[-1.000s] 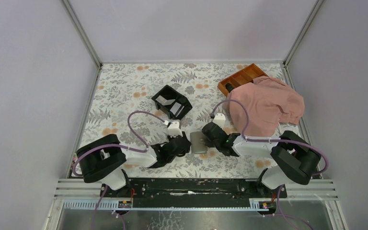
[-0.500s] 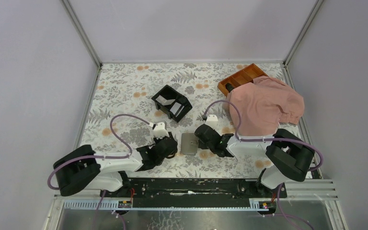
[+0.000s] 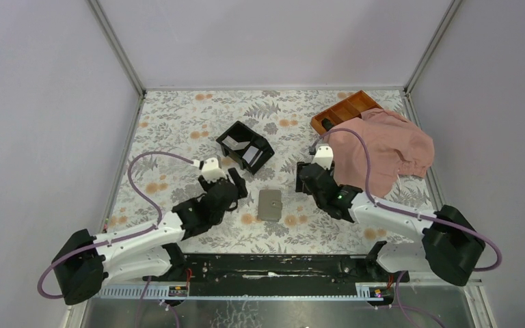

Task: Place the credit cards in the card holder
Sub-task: Reset both arms

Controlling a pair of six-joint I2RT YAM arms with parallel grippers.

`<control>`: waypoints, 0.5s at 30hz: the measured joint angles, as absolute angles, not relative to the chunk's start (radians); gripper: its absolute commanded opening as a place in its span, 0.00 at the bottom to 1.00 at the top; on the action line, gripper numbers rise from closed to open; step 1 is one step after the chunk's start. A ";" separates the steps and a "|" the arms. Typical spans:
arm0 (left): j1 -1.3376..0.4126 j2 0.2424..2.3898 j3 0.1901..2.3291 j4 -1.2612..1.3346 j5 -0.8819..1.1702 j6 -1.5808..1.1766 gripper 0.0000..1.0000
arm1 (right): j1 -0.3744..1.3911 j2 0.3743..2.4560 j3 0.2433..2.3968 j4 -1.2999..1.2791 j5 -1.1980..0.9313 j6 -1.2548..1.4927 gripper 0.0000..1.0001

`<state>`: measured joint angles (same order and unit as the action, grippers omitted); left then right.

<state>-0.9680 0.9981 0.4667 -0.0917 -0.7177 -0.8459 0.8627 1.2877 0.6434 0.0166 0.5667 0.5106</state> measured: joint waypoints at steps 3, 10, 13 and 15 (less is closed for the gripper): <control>-0.871 1.017 0.508 -0.080 -0.712 -0.776 0.91 | 0.852 1.238 0.641 0.017 0.620 0.471 0.84; -0.735 1.079 0.496 -0.031 -0.690 -0.707 0.93 | 0.851 1.192 0.628 -0.030 0.703 0.479 0.94; -0.707 1.076 0.456 0.003 -0.687 -0.709 0.94 | 0.851 1.167 0.590 -0.048 0.722 0.497 0.94; -0.696 1.068 0.427 0.015 -0.687 -0.712 0.94 | 0.851 1.149 0.564 -0.056 0.725 0.506 0.94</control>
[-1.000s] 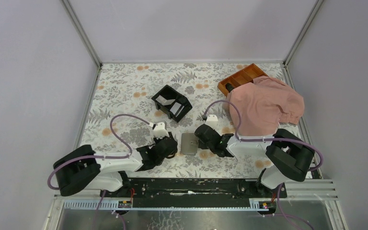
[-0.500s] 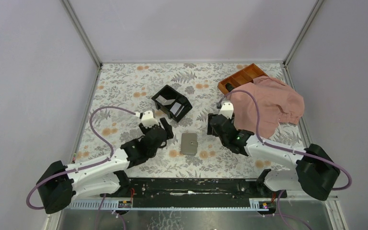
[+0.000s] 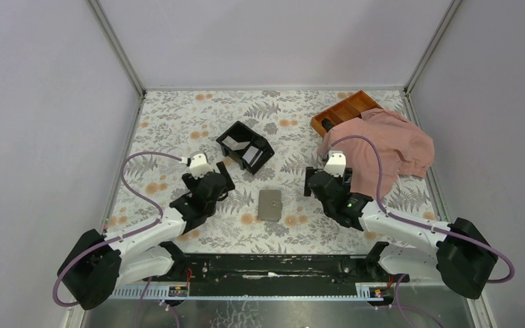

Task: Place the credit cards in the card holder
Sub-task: Reset both arms

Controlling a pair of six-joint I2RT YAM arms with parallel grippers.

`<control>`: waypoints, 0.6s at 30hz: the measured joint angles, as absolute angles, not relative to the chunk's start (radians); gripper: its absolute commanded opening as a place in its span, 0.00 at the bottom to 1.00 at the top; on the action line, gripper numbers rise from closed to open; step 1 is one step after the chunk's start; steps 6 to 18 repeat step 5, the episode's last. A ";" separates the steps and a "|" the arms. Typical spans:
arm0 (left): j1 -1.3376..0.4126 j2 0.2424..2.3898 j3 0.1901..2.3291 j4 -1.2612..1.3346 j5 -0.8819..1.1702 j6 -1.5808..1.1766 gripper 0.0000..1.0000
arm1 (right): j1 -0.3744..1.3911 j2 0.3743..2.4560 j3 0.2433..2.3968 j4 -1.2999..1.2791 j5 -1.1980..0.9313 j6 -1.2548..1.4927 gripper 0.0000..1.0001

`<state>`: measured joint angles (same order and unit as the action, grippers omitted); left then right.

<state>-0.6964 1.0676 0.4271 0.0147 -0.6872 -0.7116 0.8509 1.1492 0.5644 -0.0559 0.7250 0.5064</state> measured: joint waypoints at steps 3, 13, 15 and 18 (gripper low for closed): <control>-0.689 1.051 0.398 0.022 -0.688 -0.716 0.94 | 0.851 1.114 0.524 -0.056 0.725 0.513 0.92; -0.687 1.039 0.386 0.033 -0.689 -0.716 0.94 | 0.851 1.090 0.498 -0.051 0.725 0.513 0.94; -0.687 1.039 0.386 0.033 -0.689 -0.716 0.94 | 0.851 1.090 0.498 -0.051 0.725 0.513 0.94; -0.687 1.039 0.386 0.033 -0.689 -0.716 0.94 | 0.851 1.090 0.498 -0.051 0.725 0.513 0.94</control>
